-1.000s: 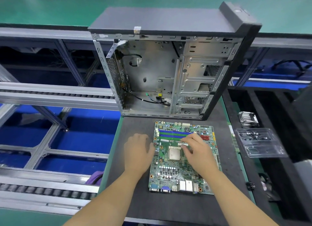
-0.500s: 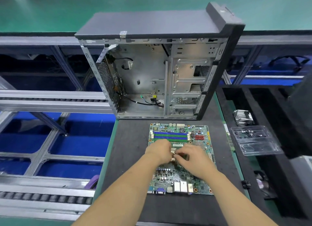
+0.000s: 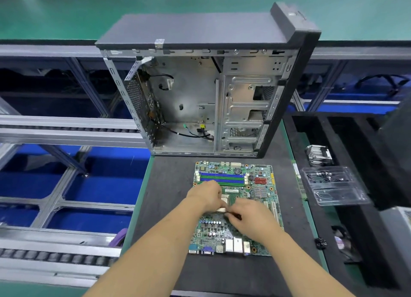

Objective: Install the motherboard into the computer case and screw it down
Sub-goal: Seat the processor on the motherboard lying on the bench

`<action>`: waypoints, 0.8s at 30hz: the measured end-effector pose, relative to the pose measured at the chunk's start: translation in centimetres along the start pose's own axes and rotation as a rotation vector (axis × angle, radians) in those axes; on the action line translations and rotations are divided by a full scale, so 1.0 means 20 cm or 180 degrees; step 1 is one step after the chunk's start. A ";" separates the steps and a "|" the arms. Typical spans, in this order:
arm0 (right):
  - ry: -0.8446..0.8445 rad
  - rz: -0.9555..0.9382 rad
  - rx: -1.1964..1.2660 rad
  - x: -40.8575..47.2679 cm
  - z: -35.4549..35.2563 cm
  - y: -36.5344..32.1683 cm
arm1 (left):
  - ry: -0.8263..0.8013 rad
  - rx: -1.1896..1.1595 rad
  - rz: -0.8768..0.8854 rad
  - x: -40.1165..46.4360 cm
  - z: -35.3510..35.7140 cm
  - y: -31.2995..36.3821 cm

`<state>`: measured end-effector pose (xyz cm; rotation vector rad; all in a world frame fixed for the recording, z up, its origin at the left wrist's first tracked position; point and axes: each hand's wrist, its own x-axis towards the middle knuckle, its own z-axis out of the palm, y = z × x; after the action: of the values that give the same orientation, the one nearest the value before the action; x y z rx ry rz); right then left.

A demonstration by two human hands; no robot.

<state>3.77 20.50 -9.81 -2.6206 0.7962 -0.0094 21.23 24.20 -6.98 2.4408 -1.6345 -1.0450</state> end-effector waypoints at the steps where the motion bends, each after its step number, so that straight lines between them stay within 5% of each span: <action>1: -0.0042 -0.0012 -0.0039 0.00 0.00 0.00 | -0.0005 0.0031 0.0013 0.00 0.00 0.00; 10: -0.0090 0.1019 0.0706 0.02 -0.05 -0.06 | -0.0113 0.0002 0.0024 -0.01 -0.02 0.00; 24: -0.1110 0.1871 0.0746 0.18 -0.16 -0.09 | -0.0112 -0.0162 -0.0072 0.02 0.00 -0.02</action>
<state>7.25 18.72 -6.58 -2.0075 1.3027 0.4718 21.62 23.92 -7.31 2.4282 -1.5730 -1.1245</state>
